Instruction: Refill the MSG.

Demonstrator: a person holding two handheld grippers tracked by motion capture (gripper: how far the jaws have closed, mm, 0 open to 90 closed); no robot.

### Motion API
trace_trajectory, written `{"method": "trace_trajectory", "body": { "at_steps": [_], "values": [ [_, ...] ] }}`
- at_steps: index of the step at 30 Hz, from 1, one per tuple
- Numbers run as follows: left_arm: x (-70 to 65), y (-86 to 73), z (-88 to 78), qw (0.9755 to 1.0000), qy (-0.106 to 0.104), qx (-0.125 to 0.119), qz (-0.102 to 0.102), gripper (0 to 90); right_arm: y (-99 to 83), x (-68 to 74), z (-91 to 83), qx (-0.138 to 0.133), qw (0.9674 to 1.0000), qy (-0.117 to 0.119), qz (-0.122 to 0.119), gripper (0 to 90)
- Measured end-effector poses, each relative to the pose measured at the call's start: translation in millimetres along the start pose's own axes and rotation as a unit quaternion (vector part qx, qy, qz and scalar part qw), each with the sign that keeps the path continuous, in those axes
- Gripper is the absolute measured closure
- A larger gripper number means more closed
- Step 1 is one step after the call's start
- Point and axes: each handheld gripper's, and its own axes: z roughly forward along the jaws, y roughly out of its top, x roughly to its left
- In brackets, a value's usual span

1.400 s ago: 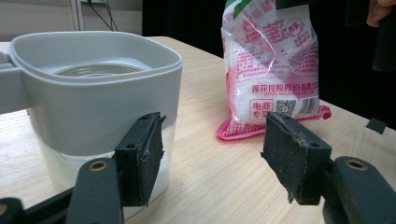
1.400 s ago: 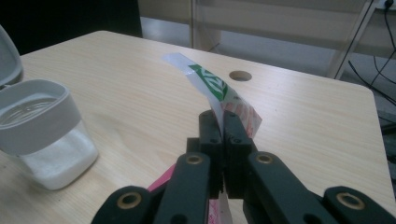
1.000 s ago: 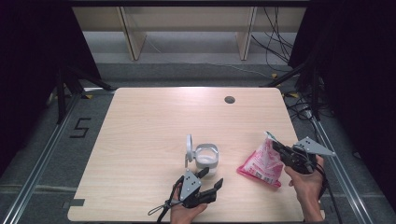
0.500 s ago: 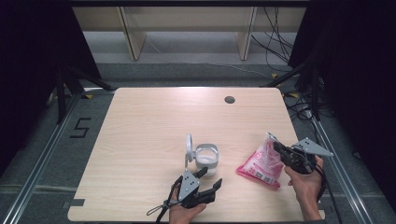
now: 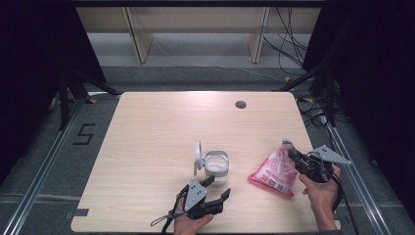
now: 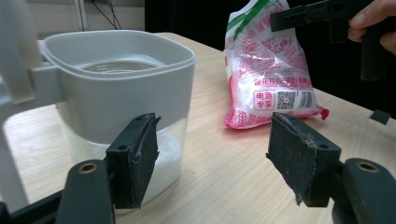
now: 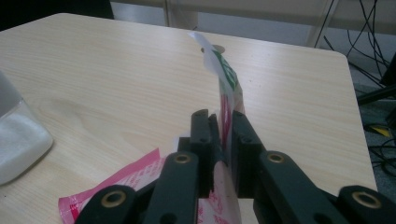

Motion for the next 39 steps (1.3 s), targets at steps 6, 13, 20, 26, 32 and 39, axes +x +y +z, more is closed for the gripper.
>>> {"method": "trace_trajectory", "body": {
  "at_steps": [6,13,20,26,32,39],
  "values": [
    [3.7,2.2,-4.4,1.0000,0.001,0.001,-0.001,32.2,-0.4,0.5,-0.8,0.007,0.9999,-0.001,0.012,79.6],
    [7.6,3.3,-7.7,1.0000,-0.007,0.002,0.002,31.8,-0.9,-0.9,-0.6,0.008,0.9997,-0.008,0.020,73.1],
    [12.9,5.1,-13.3,0.9999,-0.009,0.004,0.007,31.6,-4.6,-4.9,2.0,0.004,0.9990,-0.011,0.043,62.7],
    [18.8,9.2,-22.6,0.9999,-0.011,0.007,0.010,30.4,-3.7,-7.0,-0.5,0.003,0.9983,-0.025,0.052,56.4],
    [24.5,12.6,-32.8,0.9997,-0.004,0.012,0.019,30.4,-2.7,-9.7,-4.4,0.010,0.9975,-0.052,0.047,50.4],
    [30.1,12.9,-38.8,0.9999,0.012,0.008,-0.002,30.5,0.6,-8.6,-10.4,-0.003,0.9971,-0.069,0.033,46.1]
  ]
}}
